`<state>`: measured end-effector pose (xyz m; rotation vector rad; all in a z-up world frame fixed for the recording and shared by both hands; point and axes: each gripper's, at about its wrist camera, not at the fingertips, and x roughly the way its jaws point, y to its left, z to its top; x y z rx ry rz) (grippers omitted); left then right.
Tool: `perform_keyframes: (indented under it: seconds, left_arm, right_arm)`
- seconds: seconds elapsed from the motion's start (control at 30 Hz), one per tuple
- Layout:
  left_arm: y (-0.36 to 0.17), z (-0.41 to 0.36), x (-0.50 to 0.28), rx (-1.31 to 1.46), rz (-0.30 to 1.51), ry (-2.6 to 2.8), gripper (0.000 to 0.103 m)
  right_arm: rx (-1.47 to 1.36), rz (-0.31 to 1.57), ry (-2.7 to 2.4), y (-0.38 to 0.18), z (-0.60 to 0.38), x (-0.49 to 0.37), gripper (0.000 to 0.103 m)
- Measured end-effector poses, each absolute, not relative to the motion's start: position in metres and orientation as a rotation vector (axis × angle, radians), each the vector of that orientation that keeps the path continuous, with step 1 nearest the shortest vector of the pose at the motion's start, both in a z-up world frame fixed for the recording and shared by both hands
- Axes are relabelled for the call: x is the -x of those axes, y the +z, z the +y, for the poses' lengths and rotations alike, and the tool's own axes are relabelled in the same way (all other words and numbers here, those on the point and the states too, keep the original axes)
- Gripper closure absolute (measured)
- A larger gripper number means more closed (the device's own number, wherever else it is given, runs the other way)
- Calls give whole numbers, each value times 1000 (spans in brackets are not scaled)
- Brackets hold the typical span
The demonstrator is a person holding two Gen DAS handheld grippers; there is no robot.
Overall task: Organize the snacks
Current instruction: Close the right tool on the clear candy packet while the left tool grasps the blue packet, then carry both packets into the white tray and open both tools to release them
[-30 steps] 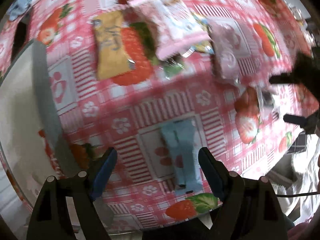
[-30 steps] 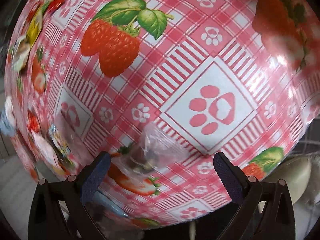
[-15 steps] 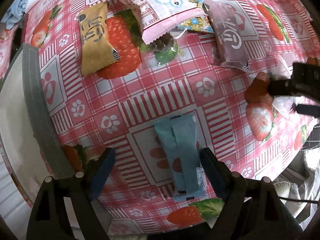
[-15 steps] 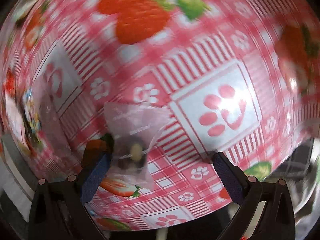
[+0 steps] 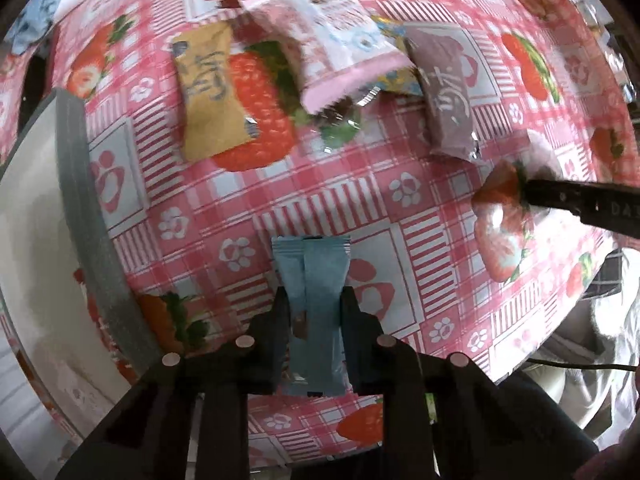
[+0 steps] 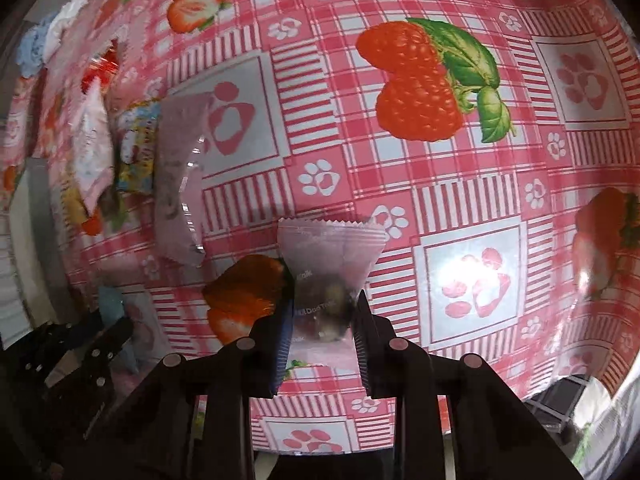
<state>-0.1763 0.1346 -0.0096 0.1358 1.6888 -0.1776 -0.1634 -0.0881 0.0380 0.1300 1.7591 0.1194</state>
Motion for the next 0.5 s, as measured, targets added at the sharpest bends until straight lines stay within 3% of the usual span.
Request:
perform_keyframes:
  seconds: [0.5]
  left_arm:
    - [67,206,144,-1,1552,-85,77]
  right_arm:
    - [-143,1713,323,87,-35,113,73]
